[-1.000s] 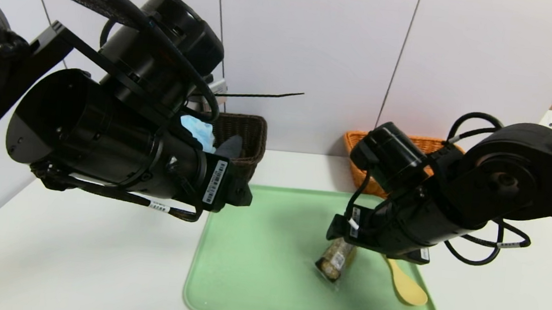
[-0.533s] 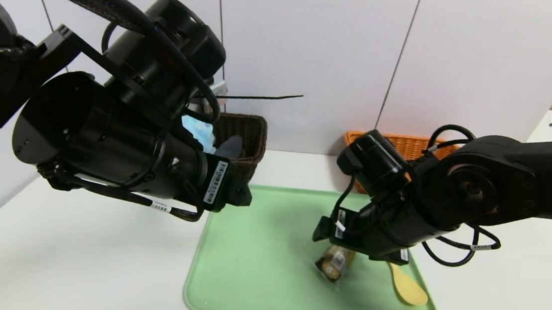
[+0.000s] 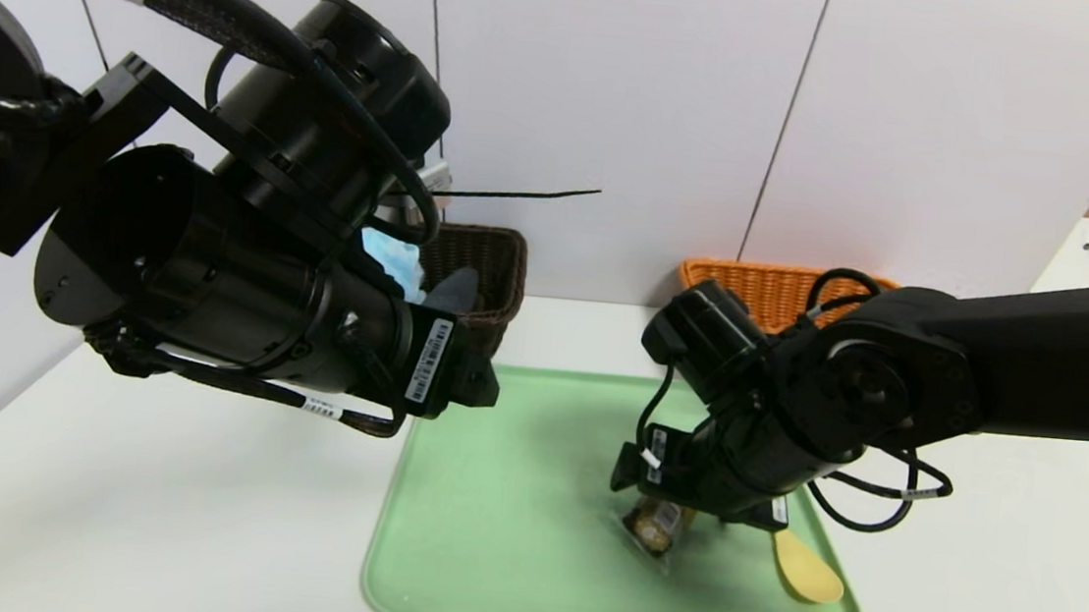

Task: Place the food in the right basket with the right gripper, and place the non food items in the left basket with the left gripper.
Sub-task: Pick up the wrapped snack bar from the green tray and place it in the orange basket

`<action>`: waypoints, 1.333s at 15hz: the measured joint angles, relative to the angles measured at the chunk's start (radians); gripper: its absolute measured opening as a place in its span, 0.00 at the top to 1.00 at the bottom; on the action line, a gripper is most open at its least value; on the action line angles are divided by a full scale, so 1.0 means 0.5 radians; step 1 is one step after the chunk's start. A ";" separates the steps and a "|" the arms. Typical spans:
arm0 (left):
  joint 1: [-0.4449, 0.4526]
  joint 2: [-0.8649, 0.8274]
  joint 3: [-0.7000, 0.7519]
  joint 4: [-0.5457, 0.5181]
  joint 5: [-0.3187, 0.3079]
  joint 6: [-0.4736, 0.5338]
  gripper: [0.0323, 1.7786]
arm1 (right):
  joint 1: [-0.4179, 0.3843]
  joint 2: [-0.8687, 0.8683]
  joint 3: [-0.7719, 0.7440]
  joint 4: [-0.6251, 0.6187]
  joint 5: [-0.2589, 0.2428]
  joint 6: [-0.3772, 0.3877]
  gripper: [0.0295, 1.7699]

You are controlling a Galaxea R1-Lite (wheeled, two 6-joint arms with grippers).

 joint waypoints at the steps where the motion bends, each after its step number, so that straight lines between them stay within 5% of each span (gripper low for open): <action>1: 0.000 0.000 0.000 0.001 0.001 0.000 0.05 | 0.000 0.003 0.000 -0.001 0.001 -0.001 0.03; 8: 0.004 0.002 0.004 0.001 0.001 -0.002 0.05 | 0.008 0.006 -0.003 0.002 -0.014 -0.029 0.03; 13: 0.003 0.001 0.020 -0.049 0.000 -0.004 0.05 | 0.047 0.006 -0.007 0.008 -0.164 -0.127 0.03; 20: 0.003 -0.006 0.074 -0.089 0.000 -0.006 0.05 | 0.067 0.036 -0.023 0.017 -0.191 -0.149 0.03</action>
